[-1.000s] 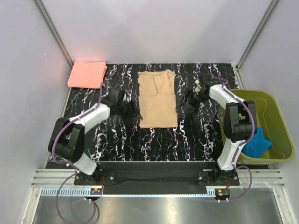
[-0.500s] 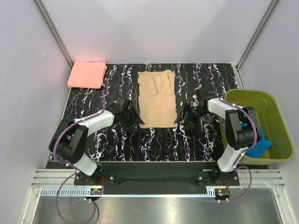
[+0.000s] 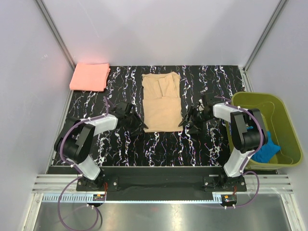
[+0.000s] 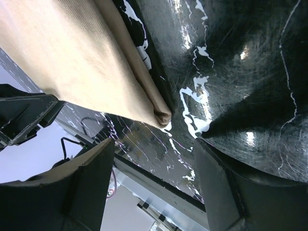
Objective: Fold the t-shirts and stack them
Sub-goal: Fold the tshirt
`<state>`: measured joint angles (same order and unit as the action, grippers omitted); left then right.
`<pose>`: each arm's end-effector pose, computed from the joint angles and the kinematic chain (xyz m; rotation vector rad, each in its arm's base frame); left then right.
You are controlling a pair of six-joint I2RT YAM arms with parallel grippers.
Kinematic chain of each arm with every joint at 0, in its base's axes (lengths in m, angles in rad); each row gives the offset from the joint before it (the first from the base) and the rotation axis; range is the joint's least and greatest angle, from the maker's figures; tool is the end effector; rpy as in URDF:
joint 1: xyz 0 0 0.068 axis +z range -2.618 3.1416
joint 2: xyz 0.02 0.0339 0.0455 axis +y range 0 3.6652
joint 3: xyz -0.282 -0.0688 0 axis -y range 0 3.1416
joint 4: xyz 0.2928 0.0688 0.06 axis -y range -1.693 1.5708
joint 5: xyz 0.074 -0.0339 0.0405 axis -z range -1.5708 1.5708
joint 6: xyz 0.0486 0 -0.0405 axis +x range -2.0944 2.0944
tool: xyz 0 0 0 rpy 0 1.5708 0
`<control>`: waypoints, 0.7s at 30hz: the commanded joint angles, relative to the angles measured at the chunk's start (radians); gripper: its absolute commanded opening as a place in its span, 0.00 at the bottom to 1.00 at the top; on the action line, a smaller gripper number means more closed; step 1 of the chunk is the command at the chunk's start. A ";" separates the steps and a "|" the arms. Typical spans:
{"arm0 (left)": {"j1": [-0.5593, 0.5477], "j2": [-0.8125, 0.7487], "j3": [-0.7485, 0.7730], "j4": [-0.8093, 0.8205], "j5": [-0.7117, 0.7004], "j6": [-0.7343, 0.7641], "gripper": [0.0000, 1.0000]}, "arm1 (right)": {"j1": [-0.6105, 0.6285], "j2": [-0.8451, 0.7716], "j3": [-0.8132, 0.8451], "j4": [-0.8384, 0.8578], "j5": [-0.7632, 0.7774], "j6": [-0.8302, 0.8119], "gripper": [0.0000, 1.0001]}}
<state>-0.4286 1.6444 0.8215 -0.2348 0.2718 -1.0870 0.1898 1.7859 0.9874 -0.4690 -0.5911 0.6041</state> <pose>0.3067 -0.1545 0.1156 -0.8233 2.7256 -0.7956 0.3500 0.0948 0.1120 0.4692 2.8954 0.9959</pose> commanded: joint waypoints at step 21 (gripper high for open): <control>0.008 0.103 0.048 -0.075 0.015 0.007 0.29 | 0.026 0.064 0.028 0.061 0.093 0.042 0.60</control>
<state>-0.4263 1.7126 0.8639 -0.2565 0.3195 -1.1149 0.1993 1.8145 0.9920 -0.4473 -0.5632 0.6529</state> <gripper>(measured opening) 0.292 0.617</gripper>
